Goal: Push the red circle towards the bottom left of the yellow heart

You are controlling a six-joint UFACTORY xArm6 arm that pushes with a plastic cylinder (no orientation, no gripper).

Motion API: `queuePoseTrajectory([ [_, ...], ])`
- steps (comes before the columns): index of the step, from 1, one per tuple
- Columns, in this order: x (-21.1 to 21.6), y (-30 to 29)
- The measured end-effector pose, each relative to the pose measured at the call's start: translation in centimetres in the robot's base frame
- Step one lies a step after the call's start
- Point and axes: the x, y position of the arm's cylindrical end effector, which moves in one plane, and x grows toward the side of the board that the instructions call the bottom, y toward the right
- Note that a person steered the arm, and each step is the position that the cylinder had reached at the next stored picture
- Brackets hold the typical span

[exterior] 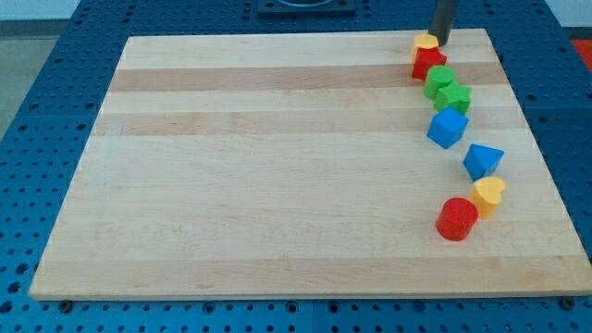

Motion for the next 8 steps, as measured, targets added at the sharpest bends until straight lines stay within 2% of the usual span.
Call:
queuePoseTrajectory([
  [1, -2.2, -0.3],
  [2, -0.7, -8.0],
  [3, 7.3, -11.3],
  [4, 16.5, -9.0],
  [5, 19.5, -6.2],
  [6, 22.2, -6.0],
  [8, 21.9, -5.6],
])
